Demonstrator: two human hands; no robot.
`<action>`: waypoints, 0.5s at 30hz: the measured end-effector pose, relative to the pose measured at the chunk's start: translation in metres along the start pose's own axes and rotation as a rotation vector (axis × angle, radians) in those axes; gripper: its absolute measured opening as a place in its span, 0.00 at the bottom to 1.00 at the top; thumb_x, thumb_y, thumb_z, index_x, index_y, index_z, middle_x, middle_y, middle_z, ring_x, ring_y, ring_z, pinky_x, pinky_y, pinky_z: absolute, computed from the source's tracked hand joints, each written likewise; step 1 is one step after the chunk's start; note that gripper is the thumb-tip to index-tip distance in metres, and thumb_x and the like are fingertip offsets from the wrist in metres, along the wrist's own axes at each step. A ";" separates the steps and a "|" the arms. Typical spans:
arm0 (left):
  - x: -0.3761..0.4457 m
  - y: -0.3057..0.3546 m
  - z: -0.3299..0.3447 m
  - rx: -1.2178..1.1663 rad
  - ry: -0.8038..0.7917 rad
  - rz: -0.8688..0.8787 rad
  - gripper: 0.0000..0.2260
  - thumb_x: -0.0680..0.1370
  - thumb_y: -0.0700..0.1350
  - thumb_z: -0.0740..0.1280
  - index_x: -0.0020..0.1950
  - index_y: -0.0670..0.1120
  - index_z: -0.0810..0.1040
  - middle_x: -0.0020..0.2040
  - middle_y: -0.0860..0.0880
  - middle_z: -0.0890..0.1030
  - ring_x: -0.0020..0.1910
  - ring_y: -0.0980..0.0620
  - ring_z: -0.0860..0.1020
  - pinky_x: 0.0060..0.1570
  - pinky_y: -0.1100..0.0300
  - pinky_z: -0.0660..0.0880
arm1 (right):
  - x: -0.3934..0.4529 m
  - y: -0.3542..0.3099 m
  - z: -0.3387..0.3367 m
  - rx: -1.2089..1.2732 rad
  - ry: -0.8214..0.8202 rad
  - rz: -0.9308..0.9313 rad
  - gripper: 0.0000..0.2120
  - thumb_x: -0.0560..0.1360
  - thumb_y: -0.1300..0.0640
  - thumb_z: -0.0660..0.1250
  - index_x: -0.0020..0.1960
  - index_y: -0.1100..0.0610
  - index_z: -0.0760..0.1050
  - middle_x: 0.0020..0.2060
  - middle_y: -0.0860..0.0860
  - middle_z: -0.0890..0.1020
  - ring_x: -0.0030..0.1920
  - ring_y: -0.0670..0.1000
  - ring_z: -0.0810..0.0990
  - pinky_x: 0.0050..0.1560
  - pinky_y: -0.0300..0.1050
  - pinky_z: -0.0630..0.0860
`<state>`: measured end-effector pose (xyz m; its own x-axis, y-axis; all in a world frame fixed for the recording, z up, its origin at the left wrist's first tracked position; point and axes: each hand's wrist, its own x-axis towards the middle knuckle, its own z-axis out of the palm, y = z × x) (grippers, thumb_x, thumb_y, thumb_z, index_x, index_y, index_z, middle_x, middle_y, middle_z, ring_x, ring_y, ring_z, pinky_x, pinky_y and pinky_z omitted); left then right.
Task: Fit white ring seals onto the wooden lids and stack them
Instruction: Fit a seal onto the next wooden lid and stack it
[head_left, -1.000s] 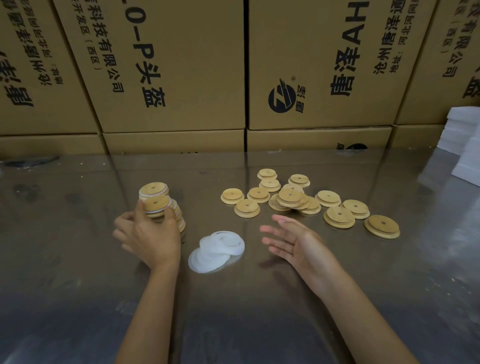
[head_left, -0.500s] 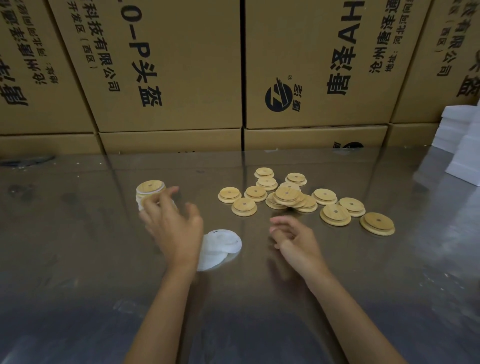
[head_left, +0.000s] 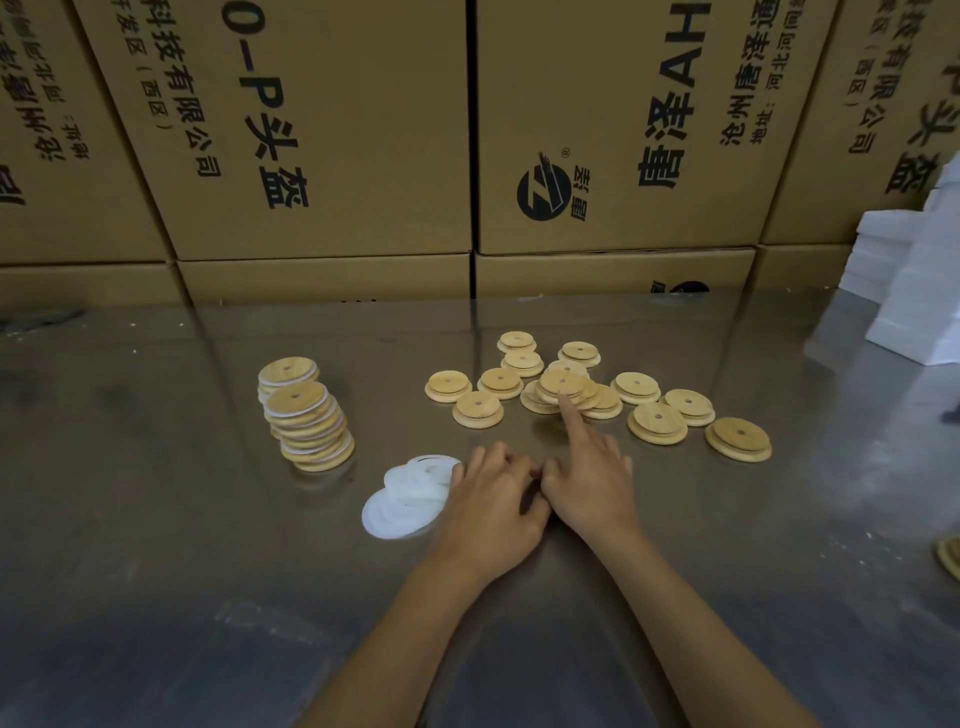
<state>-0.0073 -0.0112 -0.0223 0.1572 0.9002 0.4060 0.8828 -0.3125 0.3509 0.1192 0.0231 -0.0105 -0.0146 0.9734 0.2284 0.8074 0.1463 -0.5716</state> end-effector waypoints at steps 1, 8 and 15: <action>0.001 0.000 0.001 -0.004 0.007 -0.007 0.11 0.78 0.55 0.59 0.56 0.54 0.75 0.55 0.55 0.71 0.55 0.53 0.67 0.51 0.58 0.60 | 0.002 0.000 0.001 -0.027 -0.008 0.002 0.38 0.76 0.55 0.61 0.81 0.44 0.46 0.71 0.50 0.71 0.70 0.53 0.64 0.67 0.51 0.59; 0.001 -0.003 -0.003 -0.049 -0.012 -0.023 0.10 0.77 0.52 0.61 0.56 0.51 0.75 0.56 0.54 0.71 0.55 0.53 0.67 0.52 0.59 0.62 | 0.016 -0.005 0.006 -0.190 0.004 0.013 0.35 0.79 0.50 0.54 0.81 0.46 0.41 0.70 0.53 0.72 0.71 0.51 0.65 0.65 0.50 0.59; 0.001 -0.004 -0.007 -0.060 -0.045 -0.026 0.11 0.78 0.51 0.61 0.59 0.52 0.75 0.57 0.54 0.71 0.55 0.53 0.68 0.56 0.58 0.64 | 0.015 -0.004 0.007 -0.153 0.046 0.008 0.28 0.78 0.54 0.58 0.77 0.50 0.60 0.65 0.54 0.76 0.70 0.52 0.68 0.64 0.50 0.60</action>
<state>-0.0137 -0.0110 -0.0174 0.1556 0.9207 0.3579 0.8591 -0.3050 0.4111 0.1119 0.0388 -0.0105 0.0161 0.9648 0.2624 0.8879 0.1069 -0.4475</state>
